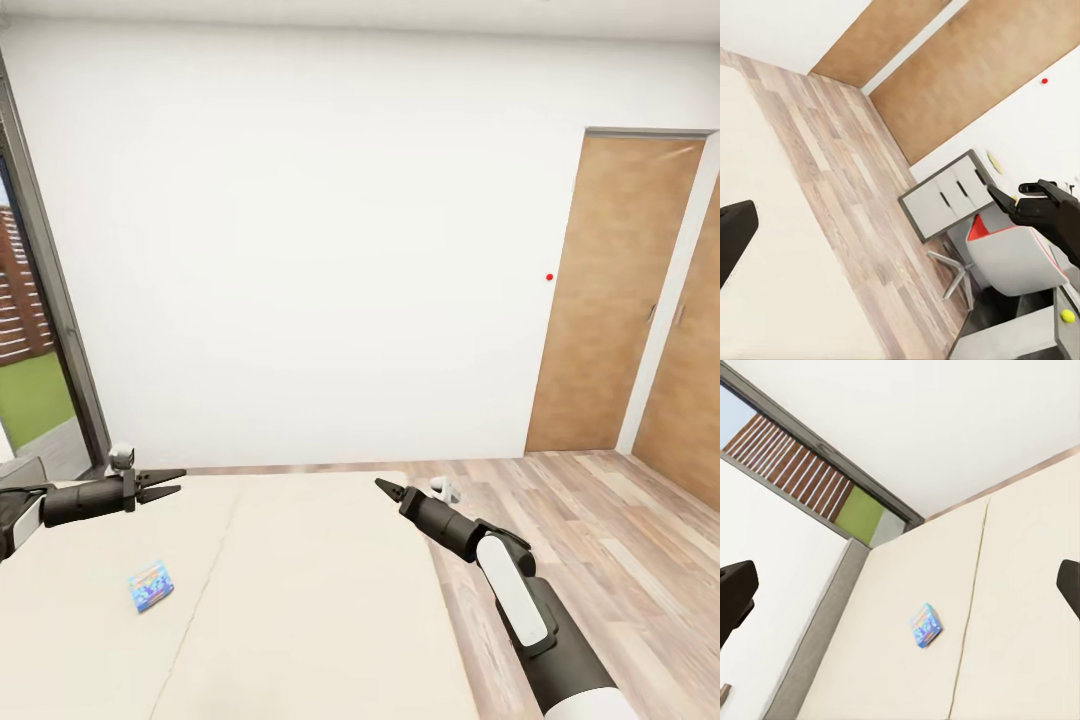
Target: Put all the toys in the child's room - the three board games (two on the bed and one on the table), the two jigsaw puzzles on the table, and the tennis ball on the table - inside the toy box on the table in the child's room.
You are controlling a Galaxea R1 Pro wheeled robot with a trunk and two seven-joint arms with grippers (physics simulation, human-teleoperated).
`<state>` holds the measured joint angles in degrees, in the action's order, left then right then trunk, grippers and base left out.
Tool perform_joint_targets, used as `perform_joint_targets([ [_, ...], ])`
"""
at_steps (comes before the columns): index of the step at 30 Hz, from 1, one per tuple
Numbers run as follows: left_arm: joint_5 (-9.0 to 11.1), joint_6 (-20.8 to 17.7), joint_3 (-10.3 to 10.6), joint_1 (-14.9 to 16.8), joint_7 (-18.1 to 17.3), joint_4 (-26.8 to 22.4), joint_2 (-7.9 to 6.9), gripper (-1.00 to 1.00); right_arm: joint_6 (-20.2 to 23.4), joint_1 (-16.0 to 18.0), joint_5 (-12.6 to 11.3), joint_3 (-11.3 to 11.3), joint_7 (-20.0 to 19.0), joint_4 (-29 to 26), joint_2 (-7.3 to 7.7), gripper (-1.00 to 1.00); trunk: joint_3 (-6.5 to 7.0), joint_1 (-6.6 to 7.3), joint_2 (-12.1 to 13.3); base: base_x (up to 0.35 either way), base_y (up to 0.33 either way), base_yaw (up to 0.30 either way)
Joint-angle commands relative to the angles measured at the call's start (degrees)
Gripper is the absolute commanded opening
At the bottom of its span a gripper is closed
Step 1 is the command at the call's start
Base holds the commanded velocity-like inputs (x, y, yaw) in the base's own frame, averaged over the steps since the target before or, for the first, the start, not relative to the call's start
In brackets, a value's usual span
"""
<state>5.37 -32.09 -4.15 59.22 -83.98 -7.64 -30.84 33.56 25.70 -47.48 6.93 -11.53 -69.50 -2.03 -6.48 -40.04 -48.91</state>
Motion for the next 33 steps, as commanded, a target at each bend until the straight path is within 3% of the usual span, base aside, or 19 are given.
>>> perform_joint_targets([
  [1,-0.3,-0.6,-0.3,0.0,-0.2,0.0,-0.01,1.0,0.3,0.1,-0.1,-0.1,-0.1,0.0,-0.05,1.0,-0.09,-0.01,-0.1,0.0,0.285,0.0],
  [33,-0.1,-0.6,-0.3,0.0,-0.2,0.0,-0.71,1.0,0.3,0.1,-0.1,-0.1,0.0,0.0,-0.07,1.0,-0.09,-0.01,-0.1,0.0,0.285,0.0],
])
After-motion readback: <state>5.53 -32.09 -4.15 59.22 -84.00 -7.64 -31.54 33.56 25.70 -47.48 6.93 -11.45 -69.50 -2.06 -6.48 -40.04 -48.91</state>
